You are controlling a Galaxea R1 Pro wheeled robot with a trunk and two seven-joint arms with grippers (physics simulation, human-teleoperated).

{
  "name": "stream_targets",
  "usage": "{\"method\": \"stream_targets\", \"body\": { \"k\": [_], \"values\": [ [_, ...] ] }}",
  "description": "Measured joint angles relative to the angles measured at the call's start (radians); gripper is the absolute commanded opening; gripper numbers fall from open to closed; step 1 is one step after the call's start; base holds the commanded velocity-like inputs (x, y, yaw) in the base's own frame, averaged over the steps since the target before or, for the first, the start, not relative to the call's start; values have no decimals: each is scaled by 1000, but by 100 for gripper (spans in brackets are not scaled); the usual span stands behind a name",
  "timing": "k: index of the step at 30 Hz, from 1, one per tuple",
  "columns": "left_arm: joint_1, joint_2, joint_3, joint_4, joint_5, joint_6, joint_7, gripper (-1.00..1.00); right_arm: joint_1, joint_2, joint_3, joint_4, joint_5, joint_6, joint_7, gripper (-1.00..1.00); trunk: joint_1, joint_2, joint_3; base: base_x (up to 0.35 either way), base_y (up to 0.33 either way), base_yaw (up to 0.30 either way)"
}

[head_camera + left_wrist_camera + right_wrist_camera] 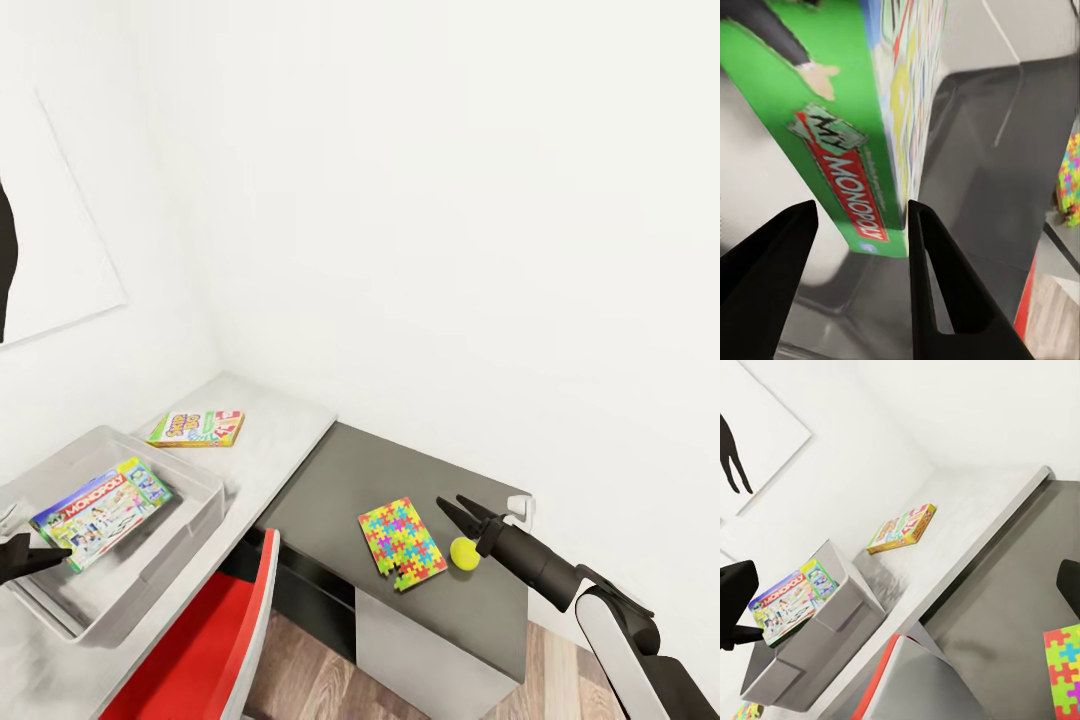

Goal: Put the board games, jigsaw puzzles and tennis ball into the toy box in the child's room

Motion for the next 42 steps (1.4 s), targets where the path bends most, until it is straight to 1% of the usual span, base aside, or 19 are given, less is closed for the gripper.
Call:
{"method": "stream_targets", "body": {
  "k": [8,18,22,25,27,32,34,36,38,42],
  "values": [
    [0,20,0,-1,0,1,-35,-100,0,0,0,0,0,0,0,100,0,0,0,0,0,0],
    [0,26,-2,-1,-1,8,-47,-100,0,0,0,0,0,0,0,100,0,0,0,0,0,0],
    [0,26,-23,-1,-1,11,-50,-100,0,0,0,0,0,0,0,100,0,0,0,0,0,0],
    [0,26,-51,-1,-1,13,-59,-100,0,0,0,-1,0,0,0,100,0,0,0,0,0,0],
    [0,26,-60,-1,-1,13,-67,-100,0,0,0,-1,0,0,0,100,0,0,0,0,0,0],
    [0,26,-69,-1,-3,13,-79,-100,0,0,0,-1,0,0,0,100,0,0,0,0,0,0],
    [0,26,-80,-1,-2,14,-83,-100,0,0,0,-1,0,0,0,100,0,0,0,0,0,0],
    [0,26,-88,-1,-1,14,-94,-100,0,0,0,-1,0,0,0,100,0,0,0,0,0,0],
    [0,26,-93,-1,-1,15,-128,-100,0,0,0,-1,0,0,0,100,0,0,0,0,0,0],
    [0,28,-102,-1,-10,14,-172,-100,0,0,0,-1,0,0,0,100,0,0,0,0,0,0]
  ]
}}
